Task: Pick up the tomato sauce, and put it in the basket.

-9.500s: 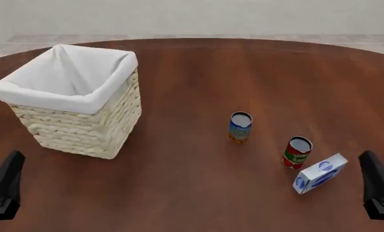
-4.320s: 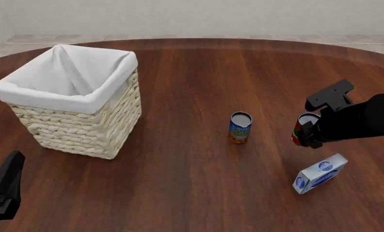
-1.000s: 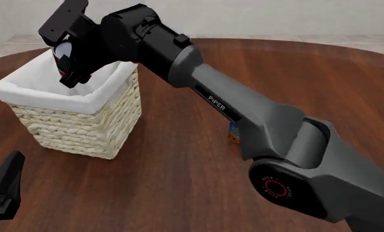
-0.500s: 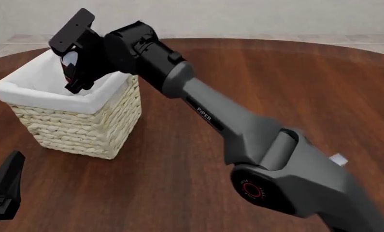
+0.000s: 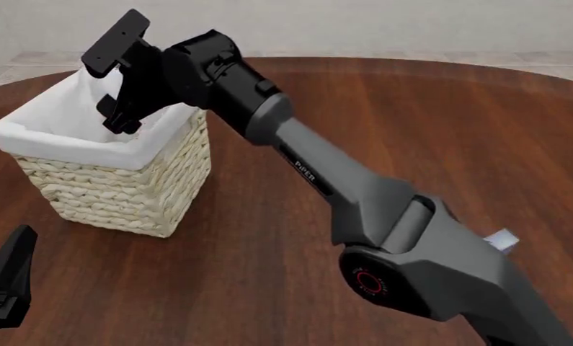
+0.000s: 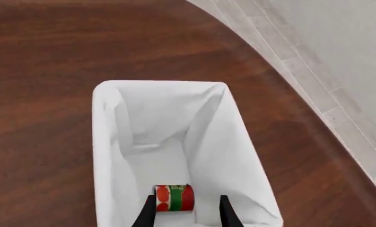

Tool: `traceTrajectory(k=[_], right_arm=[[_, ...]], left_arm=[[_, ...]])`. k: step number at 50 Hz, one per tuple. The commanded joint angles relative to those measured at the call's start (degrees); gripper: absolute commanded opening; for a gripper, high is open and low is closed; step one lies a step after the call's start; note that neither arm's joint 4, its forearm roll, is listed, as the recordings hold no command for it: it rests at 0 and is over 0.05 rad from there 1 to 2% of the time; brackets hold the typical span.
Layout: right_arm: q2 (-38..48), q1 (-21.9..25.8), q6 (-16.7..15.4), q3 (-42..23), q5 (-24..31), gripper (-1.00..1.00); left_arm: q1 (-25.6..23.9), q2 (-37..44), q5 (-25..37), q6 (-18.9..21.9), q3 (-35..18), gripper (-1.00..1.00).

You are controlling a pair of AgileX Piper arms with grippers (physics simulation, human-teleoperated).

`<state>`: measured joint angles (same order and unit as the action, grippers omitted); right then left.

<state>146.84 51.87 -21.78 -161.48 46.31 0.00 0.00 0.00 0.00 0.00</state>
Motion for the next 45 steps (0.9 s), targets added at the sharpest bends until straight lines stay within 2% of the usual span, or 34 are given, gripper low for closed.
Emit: traceTrajectory(k=[1, 20, 22, 26, 45], right_arm=[[-0.60, -0.05, -0.09, -0.49, 0.27, 1.00], [-5.62, 0.48, -1.96, 0.73, 1.36, 1.00], [-7.28, 0.61, -2.01, 3.57, -0.07, 1.00], [-12.80, 0.82, -2.09, 13.80, -5.40, 1.00], [-26.28, 1.96, -2.05, 35.02, -15.92, 1.00]], left_arm=[[0.00, 0.00, 0.00, 0.00, 0.00, 1.00], [0.00, 0.00, 0.00, 0.00, 0.00, 1.00], [0.00, 0.00, 0.00, 0.00, 0.00, 1.00], [0.00, 0.00, 0.00, 0.00, 0.00, 1.00], [0.00, 0.00, 0.00, 0.00, 0.00, 1.00]])
